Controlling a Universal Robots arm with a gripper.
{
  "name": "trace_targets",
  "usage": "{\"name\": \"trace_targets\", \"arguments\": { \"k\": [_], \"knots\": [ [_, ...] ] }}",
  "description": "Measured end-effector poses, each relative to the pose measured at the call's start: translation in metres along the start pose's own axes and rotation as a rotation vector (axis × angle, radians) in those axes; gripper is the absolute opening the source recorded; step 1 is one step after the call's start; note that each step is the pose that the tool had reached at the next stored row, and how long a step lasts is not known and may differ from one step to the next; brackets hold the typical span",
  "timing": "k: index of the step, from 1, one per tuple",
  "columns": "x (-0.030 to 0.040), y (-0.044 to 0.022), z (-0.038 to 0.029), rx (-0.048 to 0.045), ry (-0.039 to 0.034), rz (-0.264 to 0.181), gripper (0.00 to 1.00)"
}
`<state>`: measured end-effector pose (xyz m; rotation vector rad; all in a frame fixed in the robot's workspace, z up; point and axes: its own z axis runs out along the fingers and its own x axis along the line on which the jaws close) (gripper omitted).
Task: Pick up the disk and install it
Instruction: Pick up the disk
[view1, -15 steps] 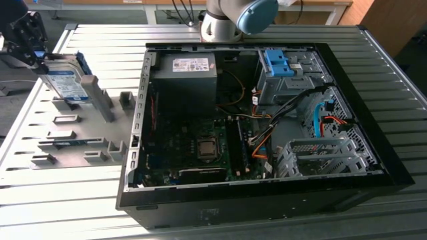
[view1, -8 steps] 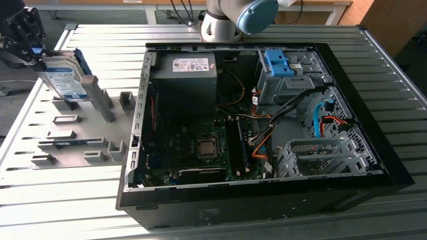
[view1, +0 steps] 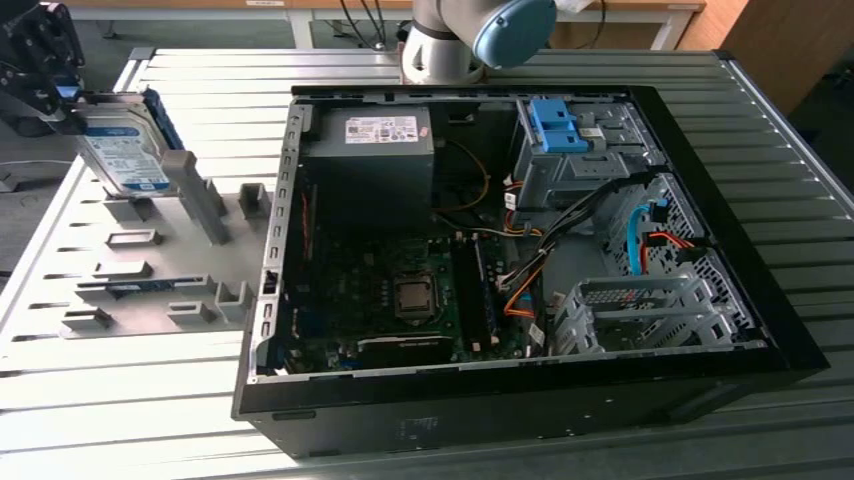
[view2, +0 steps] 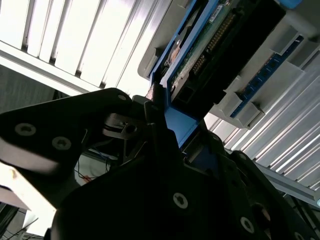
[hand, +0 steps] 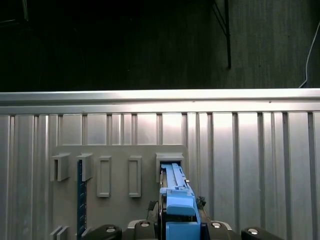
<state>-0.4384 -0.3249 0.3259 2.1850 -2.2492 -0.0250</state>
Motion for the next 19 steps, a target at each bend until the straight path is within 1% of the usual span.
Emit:
{"name": "trace_targets", "arguments": {
  "k": [11, 19],
  "knots": [
    [-0.0001, 0.0002, -0.0158, -0.0001, 0.0, 0.0, 0.37],
    [-0.0002, 0.0004, -0.0295, -0.0001, 0.0, 0.0, 0.37]
  ]
}}
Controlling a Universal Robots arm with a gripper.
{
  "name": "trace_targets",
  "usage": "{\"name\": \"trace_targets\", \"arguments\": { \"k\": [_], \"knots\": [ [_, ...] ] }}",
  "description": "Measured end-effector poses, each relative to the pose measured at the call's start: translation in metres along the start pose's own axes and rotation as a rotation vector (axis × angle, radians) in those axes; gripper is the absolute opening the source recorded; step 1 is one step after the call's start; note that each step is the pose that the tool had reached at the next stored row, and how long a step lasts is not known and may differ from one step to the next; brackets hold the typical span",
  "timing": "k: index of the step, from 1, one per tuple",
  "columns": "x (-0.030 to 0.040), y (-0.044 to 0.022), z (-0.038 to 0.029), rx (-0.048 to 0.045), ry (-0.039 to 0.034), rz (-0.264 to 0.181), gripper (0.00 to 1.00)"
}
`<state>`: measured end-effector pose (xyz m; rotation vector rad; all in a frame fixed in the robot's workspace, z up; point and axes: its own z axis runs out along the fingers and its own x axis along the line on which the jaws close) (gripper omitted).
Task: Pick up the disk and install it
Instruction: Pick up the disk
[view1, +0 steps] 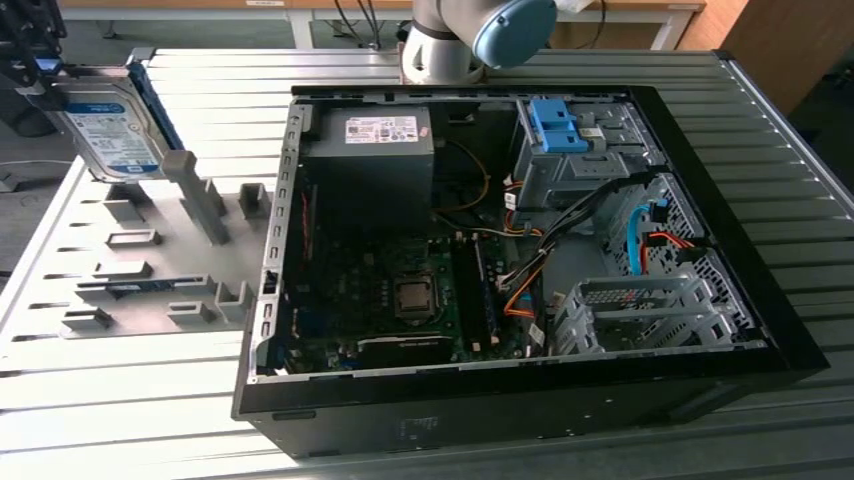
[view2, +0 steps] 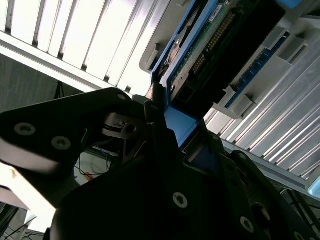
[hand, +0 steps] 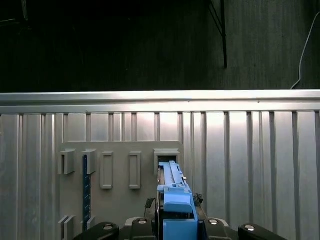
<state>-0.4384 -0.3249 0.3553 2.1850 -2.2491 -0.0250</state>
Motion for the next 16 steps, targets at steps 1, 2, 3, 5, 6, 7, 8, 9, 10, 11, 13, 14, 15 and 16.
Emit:
{"name": "trace_targets", "arguments": {
  "k": [1, 2, 3, 5, 6, 7, 8, 9, 10, 11, 13, 14, 15, 16],
  "knots": [
    [0.0, 0.0, -0.0016, 0.0, 0.0, 0.0, 0.37],
    [0.0, 0.0, -0.0031, 0.0, 0.0001, 0.0, 0.37],
    [-0.0001, 0.0, -0.0045, 0.0, 0.0003, 0.0, 0.37],
    [-0.0001, 0.0001, -0.0064, 0.0001, 0.0006, 0.0, 0.37],
    [-0.0002, 0.0002, -0.0068, 0.0002, 0.0005, 0.0, 0.37],
    [-0.0001, 0.0001, -0.0068, 0.0003, 0.0005, 0.0, 0.37],
    [-0.0001, 0.0001, -0.0068, 0.0004, 0.0005, 0.0, 0.37],
    [-0.0001, 0.0001, -0.0071, 0.0001, 0.0006, 0.0, 0.37],
    [-0.0001, 0.0001, -0.0072, 0.0001, 0.0007, 0.0, 0.37],
    [-0.0001, 0.0001, -0.0072, 0.0001, 0.0007, 0.0, 0.37],
    [-0.0001, 0.0001, -0.0073, 0.0001, 0.0007, 0.0, 0.37],
    [-0.0001, 0.0001, -0.0073, 0.0001, 0.0007, 0.0, 0.37],
    [-0.0001, 0.0001, -0.0073, 0.0001, 0.0007, 0.0, 0.37],
    [-0.0001, 0.0001, -0.0073, 0.0001, 0.0007, 0.0, 0.37]
  ]
}}
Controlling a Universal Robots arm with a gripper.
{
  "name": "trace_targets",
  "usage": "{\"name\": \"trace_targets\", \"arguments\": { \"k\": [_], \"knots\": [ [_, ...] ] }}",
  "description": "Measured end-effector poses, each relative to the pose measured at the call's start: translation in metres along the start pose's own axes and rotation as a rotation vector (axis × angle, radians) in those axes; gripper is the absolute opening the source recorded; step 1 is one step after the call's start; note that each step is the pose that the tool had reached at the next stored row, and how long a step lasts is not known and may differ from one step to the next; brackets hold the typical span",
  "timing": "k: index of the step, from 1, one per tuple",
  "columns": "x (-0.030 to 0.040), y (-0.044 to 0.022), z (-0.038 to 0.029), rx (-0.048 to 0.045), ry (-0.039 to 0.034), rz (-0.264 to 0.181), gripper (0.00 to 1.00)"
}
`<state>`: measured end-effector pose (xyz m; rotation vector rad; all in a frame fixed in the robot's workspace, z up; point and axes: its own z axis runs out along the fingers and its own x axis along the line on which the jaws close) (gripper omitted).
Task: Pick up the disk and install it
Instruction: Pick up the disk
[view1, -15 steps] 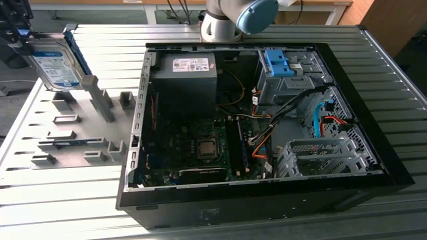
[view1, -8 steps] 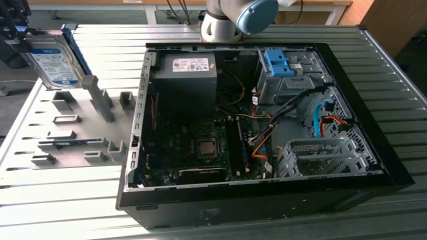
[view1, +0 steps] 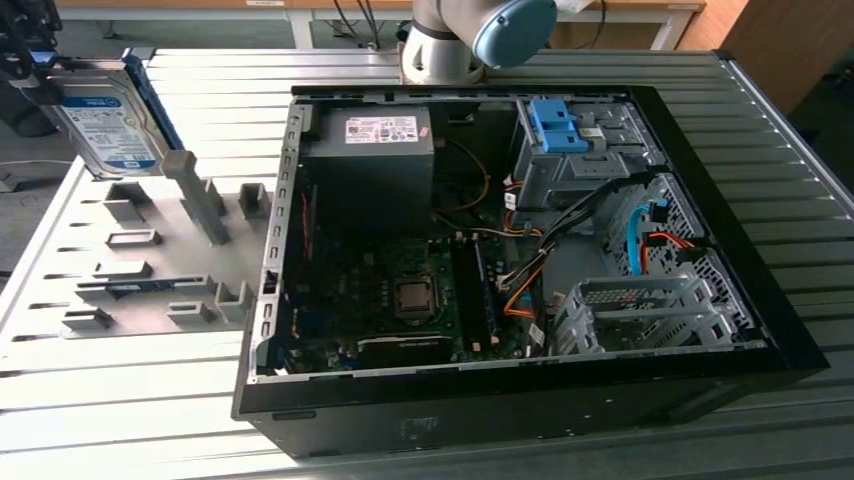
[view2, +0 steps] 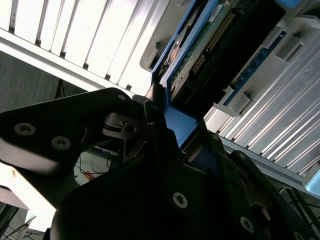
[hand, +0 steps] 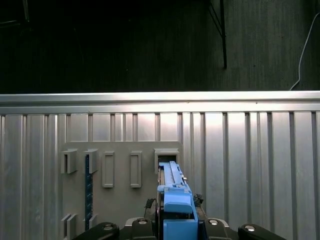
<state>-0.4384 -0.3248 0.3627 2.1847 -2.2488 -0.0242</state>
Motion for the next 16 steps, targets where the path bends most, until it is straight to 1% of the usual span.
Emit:
{"name": "trace_targets", "arguments": {
  "k": [3, 6, 10, 16],
  "knots": [
    [0.0, 0.0001, -0.0007, -0.0004, 0.0002, 0.0, 0.37],
    [0.0, 0.0001, -0.0037, 0.0, 0.0001, 0.0, 0.37],
    [-0.0001, 0.0002, -0.0103, 0.0, 0.0, 0.0, 0.37],
    [-0.0001, 0.0004, -0.0224, 0.0, 0.0, 0.0, 0.37]
  ]
}}
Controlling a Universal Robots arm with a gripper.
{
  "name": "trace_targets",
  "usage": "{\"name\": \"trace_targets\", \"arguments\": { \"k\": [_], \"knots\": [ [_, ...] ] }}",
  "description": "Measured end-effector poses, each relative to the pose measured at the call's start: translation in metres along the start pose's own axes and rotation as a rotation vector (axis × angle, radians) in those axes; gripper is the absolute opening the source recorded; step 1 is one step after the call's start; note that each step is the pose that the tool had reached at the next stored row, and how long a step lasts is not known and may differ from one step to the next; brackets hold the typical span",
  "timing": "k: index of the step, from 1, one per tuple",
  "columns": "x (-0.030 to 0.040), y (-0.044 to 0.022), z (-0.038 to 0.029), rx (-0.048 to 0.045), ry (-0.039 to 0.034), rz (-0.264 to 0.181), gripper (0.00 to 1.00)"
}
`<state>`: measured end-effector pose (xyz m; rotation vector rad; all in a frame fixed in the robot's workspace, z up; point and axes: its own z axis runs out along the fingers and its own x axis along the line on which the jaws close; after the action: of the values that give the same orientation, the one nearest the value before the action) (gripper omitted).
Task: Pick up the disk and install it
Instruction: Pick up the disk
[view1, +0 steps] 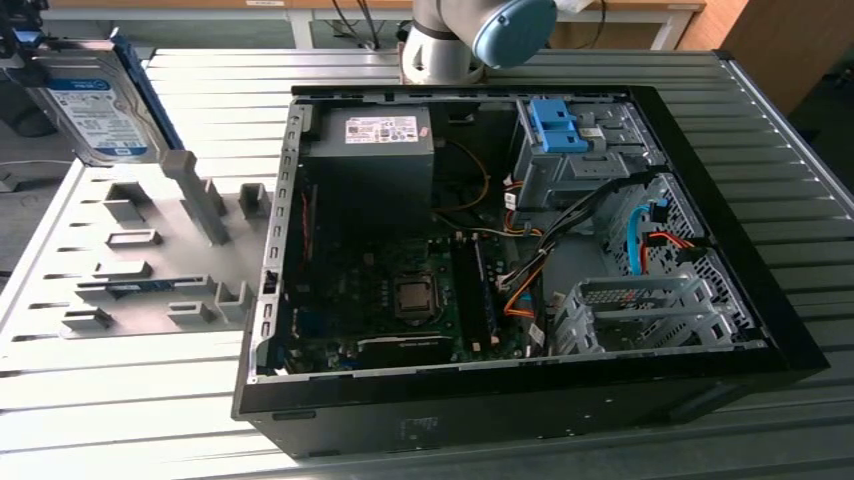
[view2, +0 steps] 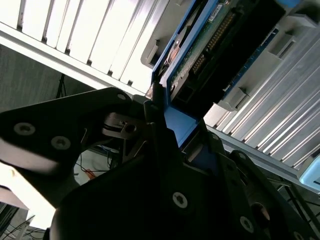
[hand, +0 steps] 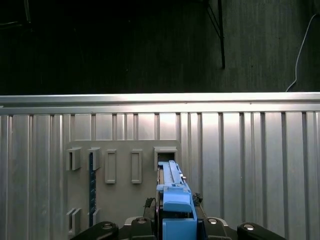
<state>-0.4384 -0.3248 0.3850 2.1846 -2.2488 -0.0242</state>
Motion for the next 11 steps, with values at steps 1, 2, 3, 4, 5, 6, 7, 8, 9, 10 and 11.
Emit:
{"name": "trace_targets", "arguments": {
  "k": [1, 2, 3, 4, 5, 6, 7, 8, 9, 10, 11],
  "knots": [
    [0.0, 0.0, -0.0022, 0.0, 0.0, 0.0, 0.37],
    [0.0, 0.0001, -0.0043, 0.0, 0.0, 0.0, 0.37],
    [0.0, 0.0001, -0.0064, 0.0001, 0.0, 0.0, 0.37],
    [-0.0001, 0.0001, -0.0087, 0.0, 0.0, 0.0, 0.37],
    [-0.0001, 0.0002, -0.0108, 0.0, 0.0, 0.0, 0.37],
    [-0.0001, 0.0002, -0.013, 0.0, 0.0, 0.0, 0.37],
    [-0.0001, 0.0002, -0.0151, 0.0, 0.0, 0.0, 0.37],
    [-0.0001, 0.0003, -0.0173, -0.0001, 0.0, 0.0, 0.37],
    [-0.0001, 0.0003, -0.0194, 0.0, 0.0, 0.0, 0.37],
    [-0.0001, 0.0003, -0.0216, 0.0, 0.0, 0.0, 0.37],
    [-0.0001, 0.0003, -0.0235, 0.0, 0.0, 0.0, 0.37]
  ]
}}
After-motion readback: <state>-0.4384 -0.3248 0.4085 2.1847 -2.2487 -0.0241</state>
